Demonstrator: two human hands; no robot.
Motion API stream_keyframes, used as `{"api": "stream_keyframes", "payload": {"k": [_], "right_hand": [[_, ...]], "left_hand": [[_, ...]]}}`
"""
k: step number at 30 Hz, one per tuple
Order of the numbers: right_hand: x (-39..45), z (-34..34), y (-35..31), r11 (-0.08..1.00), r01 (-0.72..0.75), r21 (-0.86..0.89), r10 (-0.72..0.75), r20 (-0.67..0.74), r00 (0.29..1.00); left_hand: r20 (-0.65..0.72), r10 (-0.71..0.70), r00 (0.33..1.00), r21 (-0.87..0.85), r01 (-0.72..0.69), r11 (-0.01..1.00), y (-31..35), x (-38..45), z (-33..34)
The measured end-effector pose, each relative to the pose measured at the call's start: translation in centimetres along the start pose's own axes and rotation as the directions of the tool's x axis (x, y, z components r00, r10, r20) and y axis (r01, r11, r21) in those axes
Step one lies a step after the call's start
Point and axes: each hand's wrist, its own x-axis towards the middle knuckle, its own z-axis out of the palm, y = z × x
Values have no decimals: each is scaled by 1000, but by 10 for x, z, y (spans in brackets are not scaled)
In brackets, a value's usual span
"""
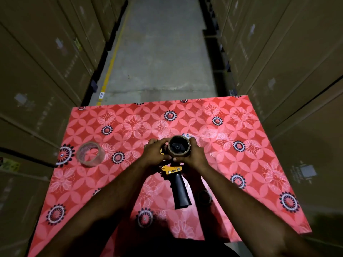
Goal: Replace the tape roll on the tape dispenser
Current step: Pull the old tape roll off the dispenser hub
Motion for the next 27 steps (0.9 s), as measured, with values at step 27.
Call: {"api": "stream_keyframes", "payload": {"k": [27], "right_hand": [[-1, 4, -2, 995, 0, 104, 2, -22, 1000]], "left_hand": [[4, -24, 1000, 15, 24, 1000, 0, 1, 4]]}}
